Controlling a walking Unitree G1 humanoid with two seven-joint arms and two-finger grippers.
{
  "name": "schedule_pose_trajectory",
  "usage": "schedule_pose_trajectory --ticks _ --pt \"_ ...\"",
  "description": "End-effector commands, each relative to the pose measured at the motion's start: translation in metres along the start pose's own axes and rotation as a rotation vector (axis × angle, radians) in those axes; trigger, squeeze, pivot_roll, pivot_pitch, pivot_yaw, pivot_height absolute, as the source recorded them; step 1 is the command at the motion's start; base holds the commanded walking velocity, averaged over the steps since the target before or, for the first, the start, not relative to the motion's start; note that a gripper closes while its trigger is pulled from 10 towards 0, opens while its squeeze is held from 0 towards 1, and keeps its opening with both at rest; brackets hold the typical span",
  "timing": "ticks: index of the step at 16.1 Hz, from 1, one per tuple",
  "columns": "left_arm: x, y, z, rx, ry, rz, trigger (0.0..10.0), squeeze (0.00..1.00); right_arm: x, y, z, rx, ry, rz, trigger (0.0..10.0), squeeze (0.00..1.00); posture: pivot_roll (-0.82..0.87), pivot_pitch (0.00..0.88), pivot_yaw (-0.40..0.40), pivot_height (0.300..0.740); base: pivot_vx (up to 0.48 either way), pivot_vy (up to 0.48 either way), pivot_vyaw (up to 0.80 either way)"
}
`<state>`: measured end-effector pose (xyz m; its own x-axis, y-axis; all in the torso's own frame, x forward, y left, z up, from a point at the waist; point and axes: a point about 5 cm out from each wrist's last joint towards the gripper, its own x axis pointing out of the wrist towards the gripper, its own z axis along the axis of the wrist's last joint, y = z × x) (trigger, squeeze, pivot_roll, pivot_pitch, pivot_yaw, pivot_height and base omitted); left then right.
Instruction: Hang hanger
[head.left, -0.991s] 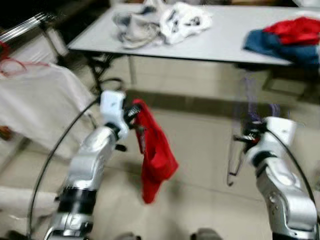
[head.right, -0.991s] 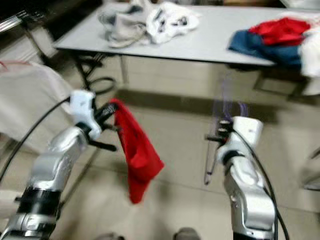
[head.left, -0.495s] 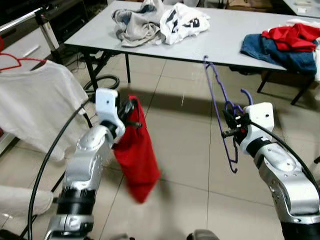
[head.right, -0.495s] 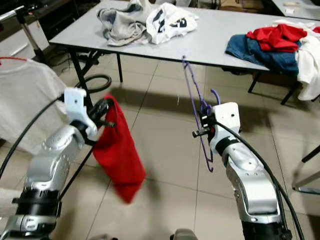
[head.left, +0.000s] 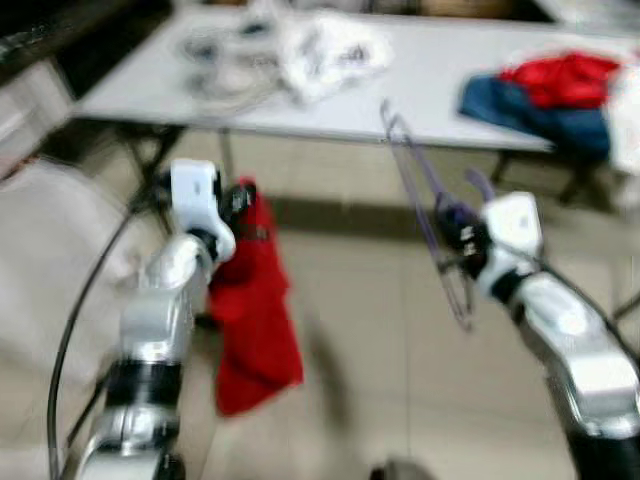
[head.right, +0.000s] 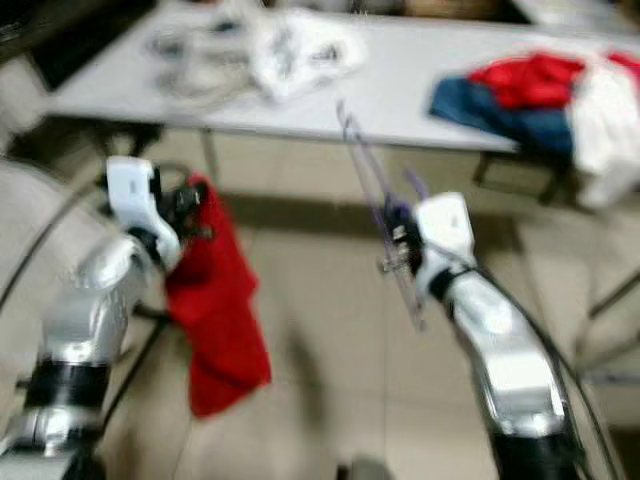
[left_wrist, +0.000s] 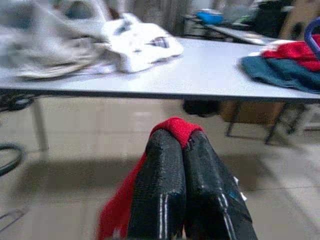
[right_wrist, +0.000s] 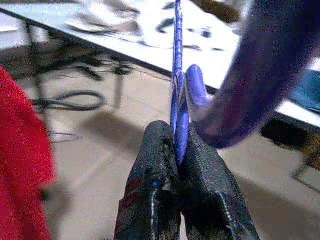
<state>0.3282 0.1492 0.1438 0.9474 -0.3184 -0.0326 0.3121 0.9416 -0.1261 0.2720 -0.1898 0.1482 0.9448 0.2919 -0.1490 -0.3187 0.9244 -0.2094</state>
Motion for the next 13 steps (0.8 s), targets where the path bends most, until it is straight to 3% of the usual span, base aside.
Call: schedule_pose_trajectory --ticks 1,4,7,13 --pt "0.0051 -0.0086 0.0079 0.015 -0.031 -0.042 10.0 0.00 -0.0002 -0.0023 0.0002 -0.003 0.000 0.003 10.0 0.00 -0.17 0.000 0.038 0.740 0.401 0.000 0.00" --pt "0.0038 -0.0077 0.0053 0.010 -0.028 -0.036 10.0 0.00 -0.0010 -0.0016 -0.0016 -0.004 0.006 0.009 10.0 0.00 -0.17 0.000 0.032 0.740 0.404 0.000 0.00" --pt "0.0037 -0.0060 0.0063 0.007 -0.038 -0.021 10.0 0.00 0.0004 -0.0008 -0.0011 -0.014 0.001 0.031 10.0 0.00 -0.16 0.000 0.020 0.740 0.406 0.000 -0.56" --pt "0.0050 -0.0035 0.0117 0.011 -0.056 -0.012 10.0 0.00 -0.0003 0.0000 0.0056 -0.051 -0.031 0.096 10.0 0.00 -0.16 0.000 0.021 0.740 0.409 0.000 0.00"
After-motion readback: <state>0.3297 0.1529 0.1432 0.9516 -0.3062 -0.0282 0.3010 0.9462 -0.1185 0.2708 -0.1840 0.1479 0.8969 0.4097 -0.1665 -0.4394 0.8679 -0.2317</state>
